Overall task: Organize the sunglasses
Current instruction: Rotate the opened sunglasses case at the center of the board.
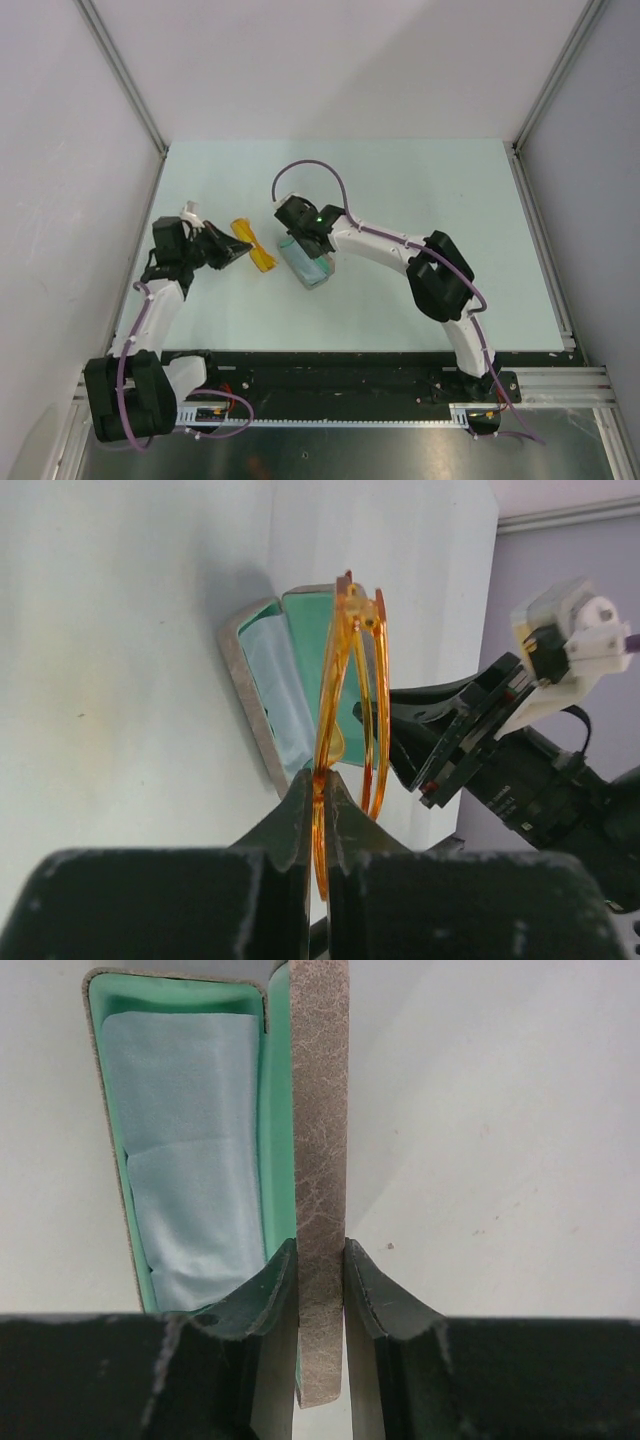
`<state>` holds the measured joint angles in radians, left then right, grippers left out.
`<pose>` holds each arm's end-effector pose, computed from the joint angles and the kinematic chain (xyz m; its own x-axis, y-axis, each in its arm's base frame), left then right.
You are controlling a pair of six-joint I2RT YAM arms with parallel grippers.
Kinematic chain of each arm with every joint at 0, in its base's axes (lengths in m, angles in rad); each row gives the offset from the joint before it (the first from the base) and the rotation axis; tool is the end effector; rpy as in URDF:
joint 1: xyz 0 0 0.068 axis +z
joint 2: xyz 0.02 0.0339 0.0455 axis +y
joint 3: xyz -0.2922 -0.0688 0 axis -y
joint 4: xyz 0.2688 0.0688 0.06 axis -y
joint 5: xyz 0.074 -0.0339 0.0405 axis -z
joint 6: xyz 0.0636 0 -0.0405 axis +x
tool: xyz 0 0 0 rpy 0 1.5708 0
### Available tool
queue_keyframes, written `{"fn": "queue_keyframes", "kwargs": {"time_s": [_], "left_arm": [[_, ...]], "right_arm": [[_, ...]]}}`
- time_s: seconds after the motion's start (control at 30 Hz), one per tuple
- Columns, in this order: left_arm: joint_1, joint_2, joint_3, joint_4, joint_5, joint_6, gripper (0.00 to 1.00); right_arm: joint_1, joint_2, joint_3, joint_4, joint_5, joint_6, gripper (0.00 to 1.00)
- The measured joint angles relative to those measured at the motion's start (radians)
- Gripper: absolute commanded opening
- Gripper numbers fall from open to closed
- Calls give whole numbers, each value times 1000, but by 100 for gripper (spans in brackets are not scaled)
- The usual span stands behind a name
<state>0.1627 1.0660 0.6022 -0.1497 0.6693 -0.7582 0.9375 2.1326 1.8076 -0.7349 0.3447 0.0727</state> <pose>0.2503 0.0011 0.2313 -0.6694 -0.6564 -0.3480 -0.1194 0.5574 -0.8216 0.3221 0.4024 0.2151 -0.5629 -0.6512 -0.5091 -0.6216 0.7394 -0.2585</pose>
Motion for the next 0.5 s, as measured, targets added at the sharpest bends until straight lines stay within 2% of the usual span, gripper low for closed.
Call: {"fn": "queue_keyframes", "kwargs": {"time_s": [0.37,0.5], "left_arm": [[-223,71,29,-132,-216,79,0],[-294,106,58,-158,-290,86,0]], "right_arm": [[-10,-10,-19,-4,40,130,18],[-23,-6,6,-48,13,203,34]]}}
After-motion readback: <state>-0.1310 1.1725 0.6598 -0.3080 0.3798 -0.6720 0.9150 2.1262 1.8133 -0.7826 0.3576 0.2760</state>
